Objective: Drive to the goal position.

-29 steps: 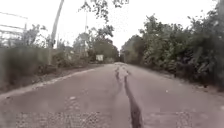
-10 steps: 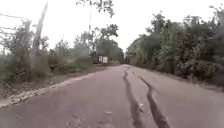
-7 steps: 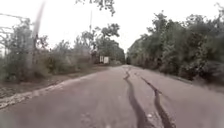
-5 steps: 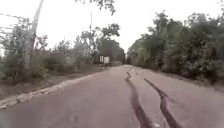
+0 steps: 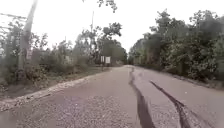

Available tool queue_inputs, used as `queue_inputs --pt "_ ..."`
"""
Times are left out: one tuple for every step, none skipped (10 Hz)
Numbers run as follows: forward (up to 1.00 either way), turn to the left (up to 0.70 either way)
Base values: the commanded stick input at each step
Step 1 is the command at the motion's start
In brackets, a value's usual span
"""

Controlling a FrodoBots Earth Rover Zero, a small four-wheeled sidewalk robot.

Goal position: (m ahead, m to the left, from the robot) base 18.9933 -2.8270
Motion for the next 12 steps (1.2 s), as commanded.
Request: queue_inputs --pt "1.0 -0.4" --pt "1.0 -0.4" --pt "1.0 -0.4" --pt "1.0 -0.4" --pt "1.0 -0.27" --pt "1.0 -0.1" --pt "1.0 0.0" --pt "1.0 0.0" --pt "1.0 0.0" --pt "1.0 0.0" --pt "1.0 0.0" --pt "1.0 0.0"
